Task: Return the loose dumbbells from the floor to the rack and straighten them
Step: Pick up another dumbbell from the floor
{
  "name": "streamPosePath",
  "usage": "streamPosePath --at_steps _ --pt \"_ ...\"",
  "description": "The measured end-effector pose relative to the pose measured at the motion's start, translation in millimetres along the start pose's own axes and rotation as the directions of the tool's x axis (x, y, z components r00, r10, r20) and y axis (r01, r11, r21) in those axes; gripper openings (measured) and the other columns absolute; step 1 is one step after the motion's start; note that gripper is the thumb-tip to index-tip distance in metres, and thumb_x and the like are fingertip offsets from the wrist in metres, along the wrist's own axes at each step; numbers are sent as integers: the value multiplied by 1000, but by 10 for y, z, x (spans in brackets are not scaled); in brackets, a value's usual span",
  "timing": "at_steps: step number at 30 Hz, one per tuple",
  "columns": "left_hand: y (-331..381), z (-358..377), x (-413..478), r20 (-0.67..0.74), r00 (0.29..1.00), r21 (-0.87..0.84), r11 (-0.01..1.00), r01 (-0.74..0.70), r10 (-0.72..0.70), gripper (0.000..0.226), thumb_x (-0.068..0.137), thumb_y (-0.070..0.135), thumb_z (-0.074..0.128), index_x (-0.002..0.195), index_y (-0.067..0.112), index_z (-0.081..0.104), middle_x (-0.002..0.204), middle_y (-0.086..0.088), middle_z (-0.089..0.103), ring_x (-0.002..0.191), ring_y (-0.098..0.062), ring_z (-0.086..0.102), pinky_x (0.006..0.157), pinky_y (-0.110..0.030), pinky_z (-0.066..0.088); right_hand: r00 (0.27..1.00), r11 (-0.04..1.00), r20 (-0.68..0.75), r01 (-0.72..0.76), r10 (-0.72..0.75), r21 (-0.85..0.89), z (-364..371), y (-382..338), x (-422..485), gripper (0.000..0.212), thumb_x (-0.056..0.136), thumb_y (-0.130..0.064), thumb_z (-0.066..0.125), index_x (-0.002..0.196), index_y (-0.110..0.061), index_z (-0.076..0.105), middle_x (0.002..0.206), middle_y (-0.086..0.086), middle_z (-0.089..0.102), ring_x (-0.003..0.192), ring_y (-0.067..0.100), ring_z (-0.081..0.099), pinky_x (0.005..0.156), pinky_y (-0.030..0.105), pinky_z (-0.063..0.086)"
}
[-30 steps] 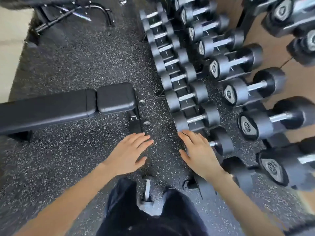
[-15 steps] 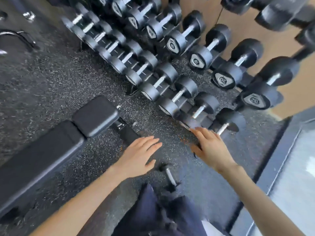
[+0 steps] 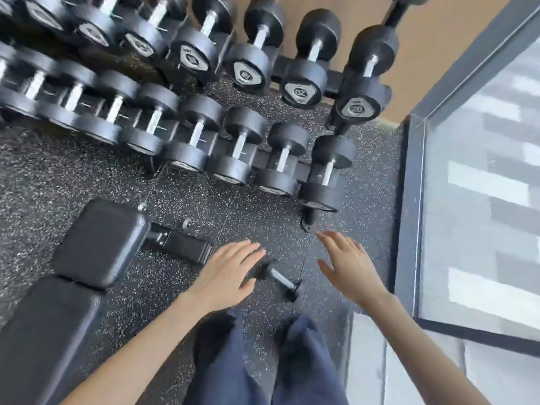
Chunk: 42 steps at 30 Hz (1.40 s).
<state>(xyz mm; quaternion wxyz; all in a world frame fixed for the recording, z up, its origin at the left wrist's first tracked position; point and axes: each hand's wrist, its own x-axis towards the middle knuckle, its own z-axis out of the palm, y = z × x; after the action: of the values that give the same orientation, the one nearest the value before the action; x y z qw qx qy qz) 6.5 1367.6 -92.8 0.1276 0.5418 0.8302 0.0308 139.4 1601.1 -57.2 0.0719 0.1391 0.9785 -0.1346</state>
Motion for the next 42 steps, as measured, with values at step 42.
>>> streamPosePath --at_steps 42 --pt "-1786 7235 1994 87 951 -132 949 -285 298 71 88 57 29 149 21 22 154 7 24 142 -12 23 113 -28 8 923 929 -112 -363 369 68 7816 1644 1398 55 78 -73 37 112 -35 57 89 -12 68 75 12 67 52 27 46"
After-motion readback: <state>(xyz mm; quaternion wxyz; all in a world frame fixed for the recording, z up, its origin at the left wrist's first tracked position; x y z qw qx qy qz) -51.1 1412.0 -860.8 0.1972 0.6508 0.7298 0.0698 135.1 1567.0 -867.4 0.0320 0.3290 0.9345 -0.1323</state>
